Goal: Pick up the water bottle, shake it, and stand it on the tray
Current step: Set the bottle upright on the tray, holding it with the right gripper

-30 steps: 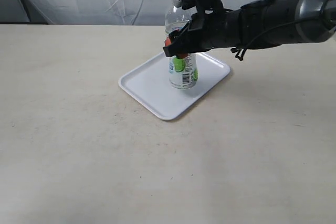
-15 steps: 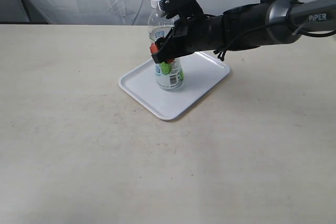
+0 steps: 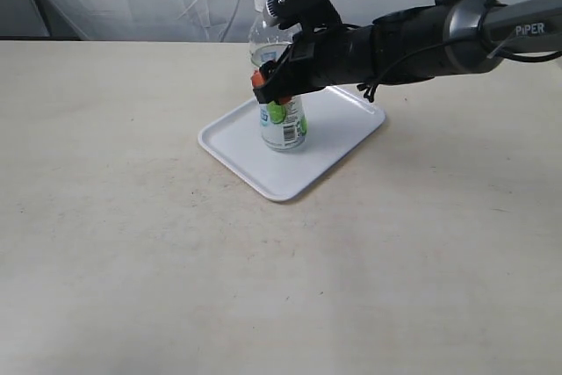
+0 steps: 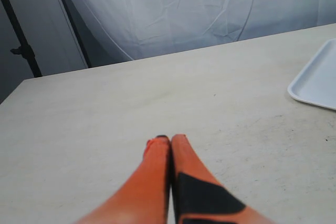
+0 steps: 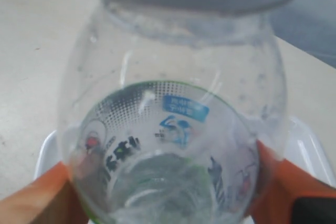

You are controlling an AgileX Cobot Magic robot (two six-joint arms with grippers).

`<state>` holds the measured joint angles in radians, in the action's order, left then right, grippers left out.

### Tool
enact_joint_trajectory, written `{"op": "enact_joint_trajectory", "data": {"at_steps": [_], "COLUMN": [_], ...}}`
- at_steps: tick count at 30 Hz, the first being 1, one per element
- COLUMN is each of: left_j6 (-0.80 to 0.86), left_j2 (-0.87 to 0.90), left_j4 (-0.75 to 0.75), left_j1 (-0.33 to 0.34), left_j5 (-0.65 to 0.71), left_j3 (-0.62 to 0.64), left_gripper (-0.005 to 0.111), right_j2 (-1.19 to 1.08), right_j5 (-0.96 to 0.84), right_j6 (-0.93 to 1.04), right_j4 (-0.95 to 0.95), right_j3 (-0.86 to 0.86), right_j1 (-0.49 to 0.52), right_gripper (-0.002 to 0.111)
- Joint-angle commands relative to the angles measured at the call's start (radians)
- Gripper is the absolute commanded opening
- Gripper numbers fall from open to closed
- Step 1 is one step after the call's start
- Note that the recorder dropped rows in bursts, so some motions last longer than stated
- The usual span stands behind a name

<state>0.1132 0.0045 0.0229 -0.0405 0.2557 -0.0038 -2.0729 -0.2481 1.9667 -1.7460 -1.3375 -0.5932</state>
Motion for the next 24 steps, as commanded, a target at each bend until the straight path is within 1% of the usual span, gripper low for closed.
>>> {"op": "enact_joint_trajectory", "data": {"at_steps": [1,2,4,20,21,22,24], "left_j6": [0.0,0.0,0.0,0.0,0.0,0.002,0.002], "left_j2": [-0.005,-0.005,-0.005,-0.005,-0.005,-0.005,-0.005], "left_j4": [-0.002,-0.002,-0.002,-0.002,-0.002,-0.002,-0.002], "left_j1": [0.0,0.0,0.0,0.0,0.0,0.0,0.0], "left_j5": [-0.009,-0.009,-0.009,-0.009,-0.009,-0.009,-0.009], "left_j3": [0.004,0.004,0.004,0.004,0.004,0.004,0.004], "left_gripper": [0.0,0.0,0.0,0.0,0.0,0.0,0.0], "right_j2": [-0.009,-0.003,0.001,0.101,0.102,0.104,0.106], "right_j5": [0.013,0.013,0.01,0.021,0.026,0.04,0.043], "right_j6": [-0.038,-0.037,-0.039,-0.06,-0.088,-0.117,-0.119], "right_j4": [0.002,0.002,0.002,0.036,0.036,0.036,0.052], "right_j3": [-0.004,0.002,0.007,0.127,0.127,0.127,0.127], "right_j1": [0.003,0.003,0.003,-0.014,-0.015,-0.016,-0.018], "right_gripper": [0.031,0.046,0.051,0.053,0.057,0.066,0.078]}}
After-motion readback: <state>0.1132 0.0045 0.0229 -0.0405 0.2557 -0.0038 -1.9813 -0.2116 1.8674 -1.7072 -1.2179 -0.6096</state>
